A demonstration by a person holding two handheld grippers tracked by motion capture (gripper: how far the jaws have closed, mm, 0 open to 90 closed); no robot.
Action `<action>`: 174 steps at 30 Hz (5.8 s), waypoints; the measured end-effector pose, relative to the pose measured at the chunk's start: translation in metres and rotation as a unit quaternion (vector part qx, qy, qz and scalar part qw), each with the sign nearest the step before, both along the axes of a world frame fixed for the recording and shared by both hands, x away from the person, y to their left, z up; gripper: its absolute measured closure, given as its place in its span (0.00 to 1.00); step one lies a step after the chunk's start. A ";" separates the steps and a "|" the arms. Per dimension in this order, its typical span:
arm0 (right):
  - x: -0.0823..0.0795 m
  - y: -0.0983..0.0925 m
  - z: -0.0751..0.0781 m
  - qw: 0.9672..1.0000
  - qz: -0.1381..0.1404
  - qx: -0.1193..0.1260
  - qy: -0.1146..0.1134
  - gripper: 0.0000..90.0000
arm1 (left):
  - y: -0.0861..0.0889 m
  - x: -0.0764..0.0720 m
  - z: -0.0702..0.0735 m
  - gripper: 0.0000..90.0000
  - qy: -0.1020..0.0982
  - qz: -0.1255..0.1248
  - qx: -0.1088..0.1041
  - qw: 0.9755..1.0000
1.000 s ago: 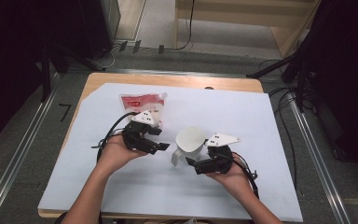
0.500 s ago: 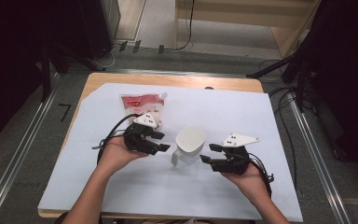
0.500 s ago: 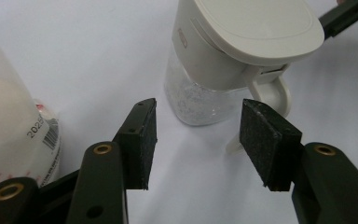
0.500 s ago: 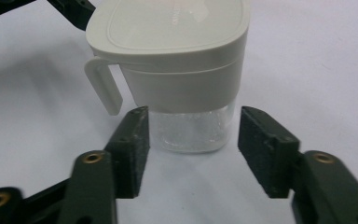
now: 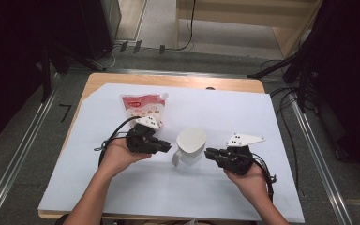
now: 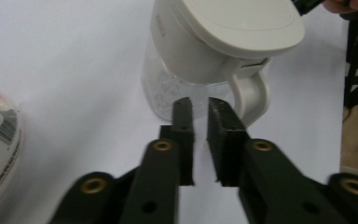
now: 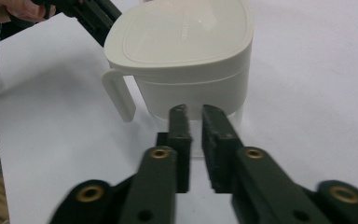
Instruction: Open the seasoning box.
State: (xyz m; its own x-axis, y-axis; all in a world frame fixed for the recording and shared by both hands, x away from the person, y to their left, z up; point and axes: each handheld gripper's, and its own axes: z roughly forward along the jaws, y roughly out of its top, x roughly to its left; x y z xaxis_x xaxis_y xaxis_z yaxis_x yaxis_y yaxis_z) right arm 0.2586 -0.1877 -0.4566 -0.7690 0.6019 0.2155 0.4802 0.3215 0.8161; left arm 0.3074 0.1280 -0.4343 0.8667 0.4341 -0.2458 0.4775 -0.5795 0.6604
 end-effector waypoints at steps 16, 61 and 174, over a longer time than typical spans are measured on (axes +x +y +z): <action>0.005 0.008 -0.004 1.000 -0.013 -0.015 0.006 1.00 | -0.018 0.000 -0.011 1.00 0.008 -0.029 0.022 0.999; 0.025 0.015 -0.011 0.997 -0.068 -0.016 0.011 1.00 | -0.071 -0.022 -0.020 1.00 -0.003 -0.049 -0.004 0.999; -0.006 0.007 -0.008 0.998 -0.034 -0.020 0.054 1.00 | 0.001 0.006 0.001 0.41 -0.007 0.000 -0.009 1.000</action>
State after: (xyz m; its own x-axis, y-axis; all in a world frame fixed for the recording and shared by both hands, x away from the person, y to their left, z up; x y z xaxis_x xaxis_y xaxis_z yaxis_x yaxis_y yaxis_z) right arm 0.2523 -0.1809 -0.4645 -0.6991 0.6624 0.2692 0.5871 0.3167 0.7450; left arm 0.3137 0.1292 -0.4331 0.8697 0.4305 -0.2415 0.4689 -0.5676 0.6767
